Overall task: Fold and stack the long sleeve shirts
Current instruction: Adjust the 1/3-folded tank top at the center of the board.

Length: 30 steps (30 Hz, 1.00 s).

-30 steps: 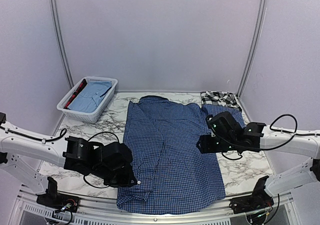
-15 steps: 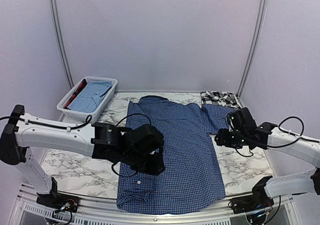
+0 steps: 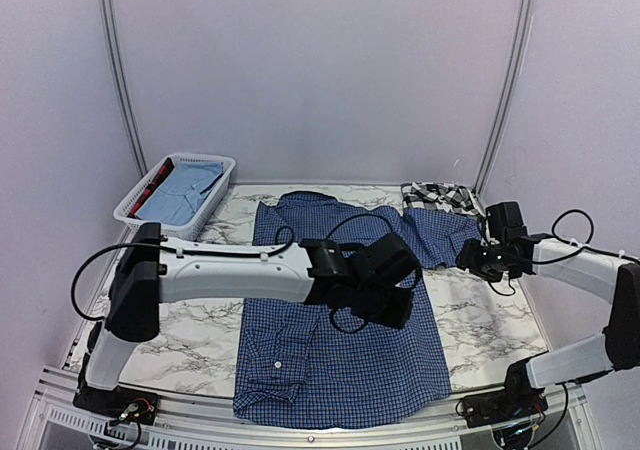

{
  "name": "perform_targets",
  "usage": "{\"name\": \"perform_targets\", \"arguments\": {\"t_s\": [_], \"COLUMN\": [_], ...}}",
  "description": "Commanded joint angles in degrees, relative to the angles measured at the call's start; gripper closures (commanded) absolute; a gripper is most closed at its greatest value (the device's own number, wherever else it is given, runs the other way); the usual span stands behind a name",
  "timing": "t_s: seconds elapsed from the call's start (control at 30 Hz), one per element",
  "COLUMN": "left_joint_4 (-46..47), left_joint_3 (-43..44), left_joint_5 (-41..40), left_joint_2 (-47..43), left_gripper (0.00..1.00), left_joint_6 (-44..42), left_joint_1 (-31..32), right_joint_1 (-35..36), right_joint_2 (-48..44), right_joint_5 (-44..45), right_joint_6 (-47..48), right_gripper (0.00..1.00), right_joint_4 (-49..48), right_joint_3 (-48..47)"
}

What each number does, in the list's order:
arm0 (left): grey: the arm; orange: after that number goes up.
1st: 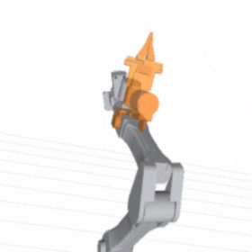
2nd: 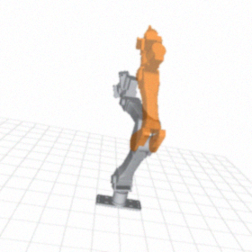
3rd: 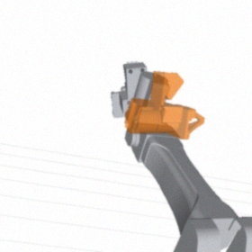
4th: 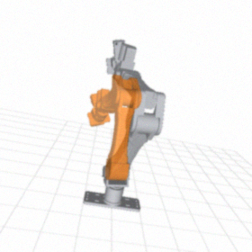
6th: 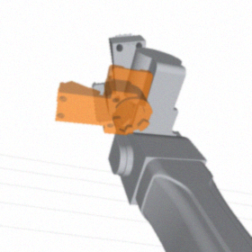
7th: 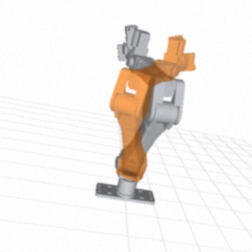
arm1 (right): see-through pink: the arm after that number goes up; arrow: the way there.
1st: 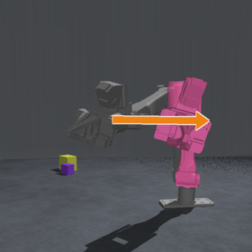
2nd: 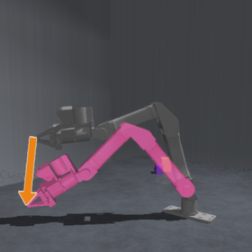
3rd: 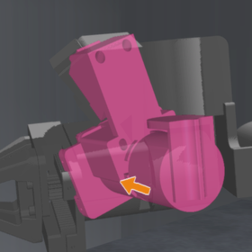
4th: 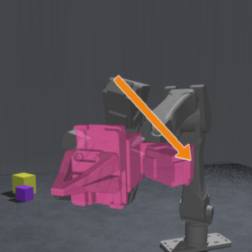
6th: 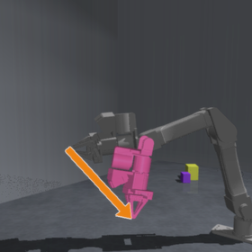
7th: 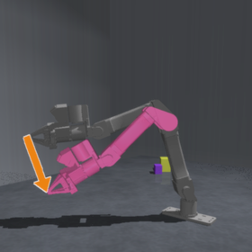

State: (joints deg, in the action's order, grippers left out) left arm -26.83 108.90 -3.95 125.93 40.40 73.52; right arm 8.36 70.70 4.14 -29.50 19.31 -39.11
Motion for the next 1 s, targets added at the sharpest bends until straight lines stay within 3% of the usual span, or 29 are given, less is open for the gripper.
{"name": "perform_targets", "arguments": {"t_s": [0.0, 0.23, 0.33, 0.5, 0.7, 0.97], "left_joint_4": [-0.9, -2.1, -2.4, -2.4, -2.3, -1.8], "left_joint_3": [9.3, 22.3, 23.7, 20.4, 14.7, 11.0], "left_joint_5": [3.1, -1.6, -6.2, -11.1, -13.0, -12.7], "left_joint_2": [8.9, 19.4, 21.4, 18.6, 13.9, 11.8], "left_gripper": [0.72, 0.72, 0.73, 0.74, 0.74, 0.75], "left_joint_6": [-0.5, 3.5, 3.5, 5.2, 7.7, 8.0], "left_joint_1": [3.3, 8.8, 10.2, 10.3, 8.7, 7.8], "right_joint_1": [-1.4, -1.4, -1.4, 3.9, 16.5, 23.0], "right_joint_2": [0.7, -6.3, -8.1, -11.2, -17.5, -29.4], "right_joint_5": [-2.4, -1.6, -8.4, -11.9, -5.4, -1.7], "right_joint_6": [2.5, 4.2, 5.0, 2.7, -9.3, -18.4], "right_gripper": [0.44, 0.44, 0.45, 0.52, 0.57, 0.61], "right_joint_4": [-2.1, 4.7, 6.0, 8.0, 14.4, 22.8], "right_joint_3": [-2.7, -1.7, -0.2, 4.5, 8.4, 14.0]}}
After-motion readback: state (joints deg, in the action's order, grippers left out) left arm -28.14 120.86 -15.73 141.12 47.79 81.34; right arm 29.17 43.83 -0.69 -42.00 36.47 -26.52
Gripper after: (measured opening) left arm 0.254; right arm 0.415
